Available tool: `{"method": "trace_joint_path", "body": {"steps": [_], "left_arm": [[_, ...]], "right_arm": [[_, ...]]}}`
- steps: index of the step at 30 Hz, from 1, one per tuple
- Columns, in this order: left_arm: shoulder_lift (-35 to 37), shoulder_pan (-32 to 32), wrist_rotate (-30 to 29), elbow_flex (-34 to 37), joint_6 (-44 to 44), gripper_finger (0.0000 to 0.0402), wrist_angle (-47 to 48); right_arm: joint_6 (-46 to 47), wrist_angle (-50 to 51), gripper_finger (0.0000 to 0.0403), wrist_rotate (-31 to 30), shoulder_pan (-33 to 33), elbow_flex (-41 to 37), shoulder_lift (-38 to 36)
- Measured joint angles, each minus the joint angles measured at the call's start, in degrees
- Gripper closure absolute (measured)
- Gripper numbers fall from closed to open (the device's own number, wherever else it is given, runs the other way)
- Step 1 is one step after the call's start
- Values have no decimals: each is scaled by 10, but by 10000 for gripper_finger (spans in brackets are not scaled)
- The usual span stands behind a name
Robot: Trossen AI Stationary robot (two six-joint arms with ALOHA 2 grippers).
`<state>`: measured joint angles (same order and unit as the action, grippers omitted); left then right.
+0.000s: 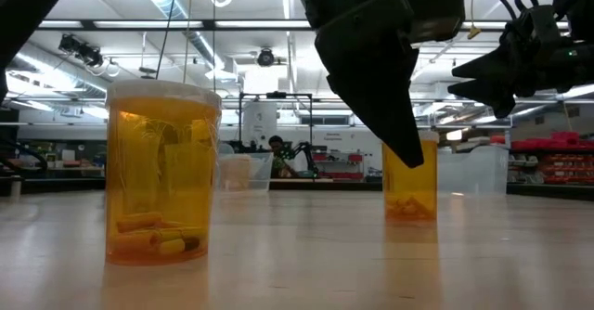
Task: Pick and place medicine bottles into bin by pill shape (circle, oval)
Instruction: Put the large orange pill bottle into the left transparent bin
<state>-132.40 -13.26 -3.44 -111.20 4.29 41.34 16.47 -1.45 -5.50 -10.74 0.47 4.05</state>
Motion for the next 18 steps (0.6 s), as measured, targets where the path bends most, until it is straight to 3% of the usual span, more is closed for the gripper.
{"method": "trace_joint_path", "body": {"steps": [3, 8, 13, 18], "left_arm": [[2, 2, 0, 0, -2, 196, 1], [23, 8, -1, 0, -12, 197, 25], [55, 7, -47, 0, -26, 178, 78], [93, 10, -74, 0, -40, 196, 122]], "right_arm": [[0, 0, 189, 0, 0, 0, 0], [0, 0, 189, 0, 0, 0, 0], [0, 0, 189, 0, 0, 0, 0], [0, 0, 189, 0, 0, 0, 1]]}}
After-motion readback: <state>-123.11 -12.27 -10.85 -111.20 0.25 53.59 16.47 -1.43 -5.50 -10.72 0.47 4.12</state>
